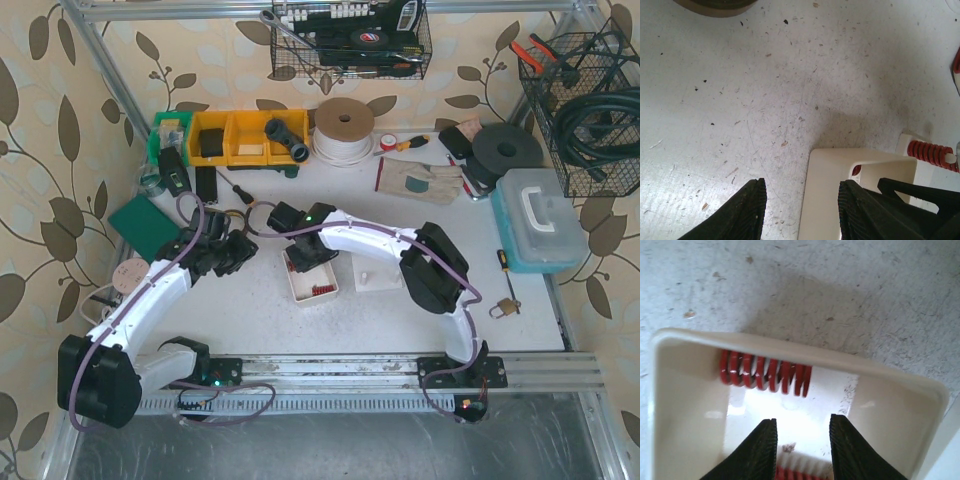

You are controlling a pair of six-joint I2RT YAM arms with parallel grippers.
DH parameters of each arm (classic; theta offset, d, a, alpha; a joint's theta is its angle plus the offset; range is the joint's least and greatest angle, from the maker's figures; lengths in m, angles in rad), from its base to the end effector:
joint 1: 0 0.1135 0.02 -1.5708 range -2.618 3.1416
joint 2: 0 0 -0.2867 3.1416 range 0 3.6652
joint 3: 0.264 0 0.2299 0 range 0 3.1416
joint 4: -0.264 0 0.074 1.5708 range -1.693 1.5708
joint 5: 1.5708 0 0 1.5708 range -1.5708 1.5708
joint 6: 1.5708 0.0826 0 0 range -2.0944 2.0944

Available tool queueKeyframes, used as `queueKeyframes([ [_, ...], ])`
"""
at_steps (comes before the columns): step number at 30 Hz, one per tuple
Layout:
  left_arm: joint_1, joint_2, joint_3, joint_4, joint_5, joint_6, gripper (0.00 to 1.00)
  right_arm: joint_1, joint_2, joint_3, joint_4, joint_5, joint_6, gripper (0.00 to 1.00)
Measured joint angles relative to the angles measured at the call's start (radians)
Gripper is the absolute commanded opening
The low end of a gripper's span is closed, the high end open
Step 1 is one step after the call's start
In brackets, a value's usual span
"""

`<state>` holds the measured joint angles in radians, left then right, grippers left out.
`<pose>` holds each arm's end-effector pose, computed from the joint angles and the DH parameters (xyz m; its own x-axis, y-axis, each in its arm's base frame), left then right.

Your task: Install the large spring

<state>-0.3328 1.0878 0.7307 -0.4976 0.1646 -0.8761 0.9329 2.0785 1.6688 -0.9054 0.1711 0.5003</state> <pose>0.2014 -0.0840 0.2287 -0.7821 -0.5315 -0.3253 -0.2764 0.7637 -0.5834 0.2651 0.3340 0.1803 -0.8730 -0.3839 -0.3009 -0.3957 0.9181 -0.0232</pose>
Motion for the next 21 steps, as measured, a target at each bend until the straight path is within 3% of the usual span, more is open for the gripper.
queueKeyframes([
  [9,0.0,0.011,-0.047,0.052,0.046,-0.011,0.45,0.002,-0.119,-0.154,0.133,-0.104,0.01,0.55],
  [21,0.0,0.012,-0.054,0.054,0.055,-0.013,0.45,0.002,-0.055,-0.17,0.278,-0.123,0.046,0.57],
])
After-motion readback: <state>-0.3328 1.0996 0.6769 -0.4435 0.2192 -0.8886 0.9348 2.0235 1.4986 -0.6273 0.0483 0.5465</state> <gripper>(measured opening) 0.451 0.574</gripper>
